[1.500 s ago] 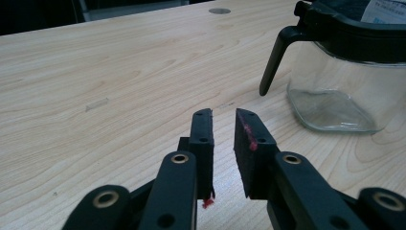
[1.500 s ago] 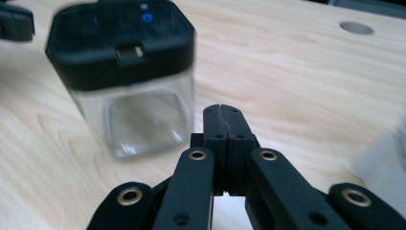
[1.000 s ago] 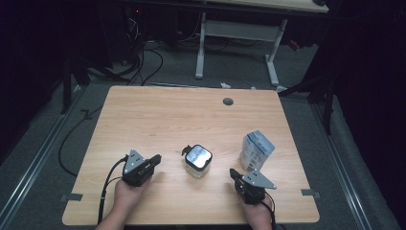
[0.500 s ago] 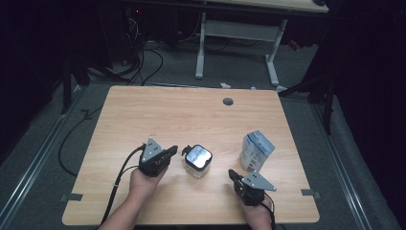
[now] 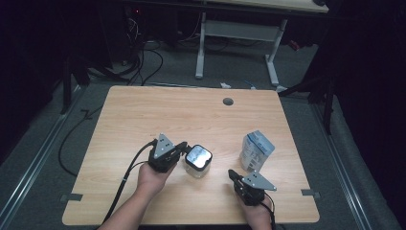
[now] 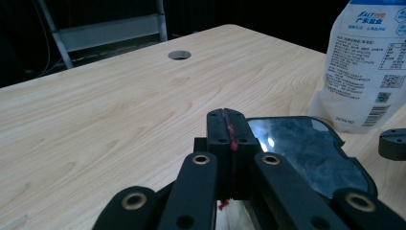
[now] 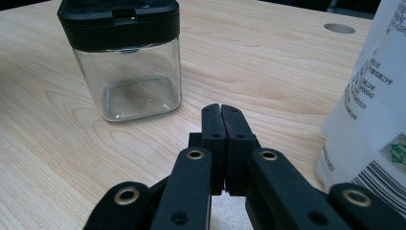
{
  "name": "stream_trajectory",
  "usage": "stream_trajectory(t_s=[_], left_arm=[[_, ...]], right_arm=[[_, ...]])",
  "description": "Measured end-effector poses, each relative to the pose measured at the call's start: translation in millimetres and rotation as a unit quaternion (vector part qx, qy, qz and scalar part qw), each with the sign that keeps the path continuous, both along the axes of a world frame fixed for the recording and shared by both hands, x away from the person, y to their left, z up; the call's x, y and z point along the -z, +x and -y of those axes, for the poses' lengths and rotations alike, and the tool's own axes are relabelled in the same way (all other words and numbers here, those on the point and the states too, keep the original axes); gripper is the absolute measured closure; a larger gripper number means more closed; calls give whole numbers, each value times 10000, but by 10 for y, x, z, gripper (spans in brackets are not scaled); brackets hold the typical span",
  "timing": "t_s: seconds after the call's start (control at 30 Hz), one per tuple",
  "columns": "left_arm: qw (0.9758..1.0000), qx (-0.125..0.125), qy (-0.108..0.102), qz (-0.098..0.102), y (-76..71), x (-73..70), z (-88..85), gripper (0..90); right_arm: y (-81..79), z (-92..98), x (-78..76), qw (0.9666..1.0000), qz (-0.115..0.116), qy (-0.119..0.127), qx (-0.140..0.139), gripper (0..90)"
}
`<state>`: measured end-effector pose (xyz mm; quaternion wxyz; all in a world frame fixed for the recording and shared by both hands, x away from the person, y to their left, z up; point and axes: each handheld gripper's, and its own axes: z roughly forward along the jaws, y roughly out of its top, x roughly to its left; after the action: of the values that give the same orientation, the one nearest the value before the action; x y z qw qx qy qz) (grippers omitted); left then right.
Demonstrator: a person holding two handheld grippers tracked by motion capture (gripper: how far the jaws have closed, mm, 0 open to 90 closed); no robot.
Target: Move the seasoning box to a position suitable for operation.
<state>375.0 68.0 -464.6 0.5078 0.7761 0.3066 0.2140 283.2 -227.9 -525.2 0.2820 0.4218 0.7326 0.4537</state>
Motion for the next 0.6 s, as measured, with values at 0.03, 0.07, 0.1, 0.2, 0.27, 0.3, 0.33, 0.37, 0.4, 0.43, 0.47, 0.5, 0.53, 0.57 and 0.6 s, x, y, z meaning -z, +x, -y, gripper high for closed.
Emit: stream_trajectory(t_s=[0.03, 0.07, 0.1, 0.2, 0.27, 0.3, 0.33, 0.37, 0.4, 0.43, 0.47, 0.5, 0.53, 0.57, 0.6], left_arm=[[9999, -34, -149, -30, 1, 4, 42, 900], [9993, -74, -359, -108, -5, 13, 83, 900], [9993, -68, -343, -115, 5, 13, 88, 900], [9999, -53, -128, -97, 41, 34, 96, 900], [9999, -62, -114, -101, 43, 39, 100, 900], [9999, -59, -108, -104, 43, 42, 103, 900], [9999, -67, -95, -93, 42, 43, 104, 900], [9999, -65, -93, -92, 43, 44, 103, 900], [9999, -74, -56, -76, 43, 49, 102, 900], [9999, -74, -56, -76, 43, 49, 102, 900], [9999, -76, -59, -92, 49, 61, 102, 900], [9999, -76, -59, -92, 49, 61, 102, 900], [9999, -86, -52, -92, 52, 67, 102, 900], [9999, -94, -33, -90, 55, 74, 104, 900], [9999, -93, -31, -94, 57, 79, 106, 900]], right_arm=[[1, 1, 0, 10000, -4, 11, -5, 889], [2, 2, 1, 10000, 2, 23, -18, 887], [2, 2, 1, 10000, 2, 23, -18, 887], [-2, 6, 0, 10000, -4, 33, -18, 885], [0, 9, 0, 10000, 8, 40, -28, 885], [-2, 9, -1, 10000, -1, 47, -20, 885], [2, 8, 0, 10000, 2, 47, -31, 885], [2, 8, 0, 10000, 2, 47, -31, 885], [2, 7, -1, 10000, -13, 38, -42, 885], [2, 7, -1, 10000, -13, 38, -42, 885], [0, 8, -1, 10000, -14, 42, -34, 885], [0, 8, -1, 10000, -14, 42, -34, 885], [2, 9, 0, 10000, 7, 48, -32, 885], [2, 10, 0, 10000, 4, 52, -32, 885], [3, 11, 0, 10000, 5, 55, -31, 885]])
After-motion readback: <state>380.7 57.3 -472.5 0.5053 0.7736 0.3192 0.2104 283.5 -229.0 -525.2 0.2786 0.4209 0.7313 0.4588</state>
